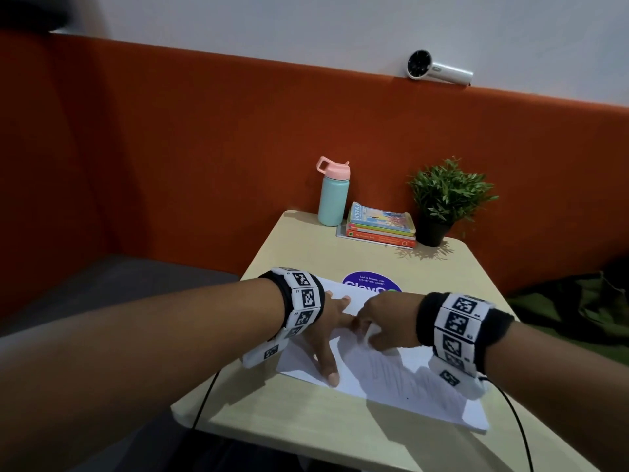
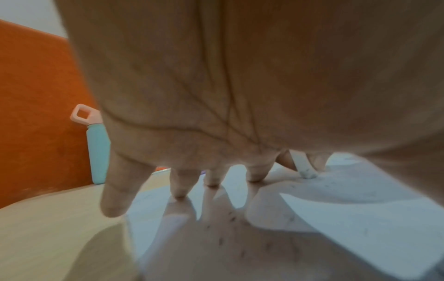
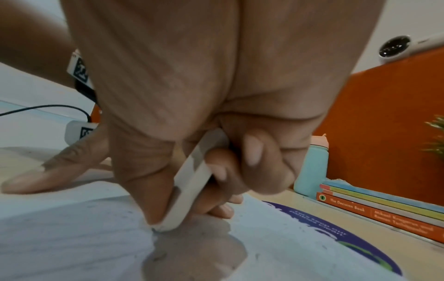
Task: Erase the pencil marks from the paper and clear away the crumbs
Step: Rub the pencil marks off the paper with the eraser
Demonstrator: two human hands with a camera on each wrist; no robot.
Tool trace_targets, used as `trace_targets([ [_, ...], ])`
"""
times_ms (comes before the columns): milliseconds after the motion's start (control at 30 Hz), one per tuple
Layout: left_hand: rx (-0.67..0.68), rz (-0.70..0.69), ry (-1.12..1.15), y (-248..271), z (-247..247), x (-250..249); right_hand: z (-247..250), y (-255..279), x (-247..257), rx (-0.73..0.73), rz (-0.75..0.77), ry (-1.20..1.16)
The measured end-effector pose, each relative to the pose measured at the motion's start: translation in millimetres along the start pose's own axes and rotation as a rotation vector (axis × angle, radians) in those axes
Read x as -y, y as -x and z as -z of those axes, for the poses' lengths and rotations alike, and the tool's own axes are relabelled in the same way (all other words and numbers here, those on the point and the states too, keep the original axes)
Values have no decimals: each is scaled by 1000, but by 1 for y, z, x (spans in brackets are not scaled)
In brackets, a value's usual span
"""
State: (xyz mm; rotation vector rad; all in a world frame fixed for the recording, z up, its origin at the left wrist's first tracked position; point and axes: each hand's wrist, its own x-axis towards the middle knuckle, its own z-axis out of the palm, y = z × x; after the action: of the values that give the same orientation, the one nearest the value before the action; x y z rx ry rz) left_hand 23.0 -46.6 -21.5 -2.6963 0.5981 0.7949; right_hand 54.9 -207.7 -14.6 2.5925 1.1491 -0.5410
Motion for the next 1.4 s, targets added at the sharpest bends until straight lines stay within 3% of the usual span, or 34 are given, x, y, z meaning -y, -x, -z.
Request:
trace_targets([
  [133,-70,18,8,0,-1,-9,0,8,4,-15,-27,-3],
  [300,-72,36,-43,-2,-5,-12,-18,34,37,65,156,-77],
  [500,-79,-2,-4,1,-3,-7,-1,18,15,-22,27,4],
  [667,-68,56,-69,-8,-7,-11,-14,34,47,40,188,-70],
  [833,-69,20,-35,-4,-6,-5,5,13,2,-49,-56,23],
  [1033,-71,47,-85,-8,-7,-9,-13,33,42,4,180,-61],
  [1200,-53,21,-44,-3,-4,-7,-1,18,-9,-91,-46,42],
  [1400,-55,31,-37,-1,-6,-10,-19,40,35,26,165,-4],
])
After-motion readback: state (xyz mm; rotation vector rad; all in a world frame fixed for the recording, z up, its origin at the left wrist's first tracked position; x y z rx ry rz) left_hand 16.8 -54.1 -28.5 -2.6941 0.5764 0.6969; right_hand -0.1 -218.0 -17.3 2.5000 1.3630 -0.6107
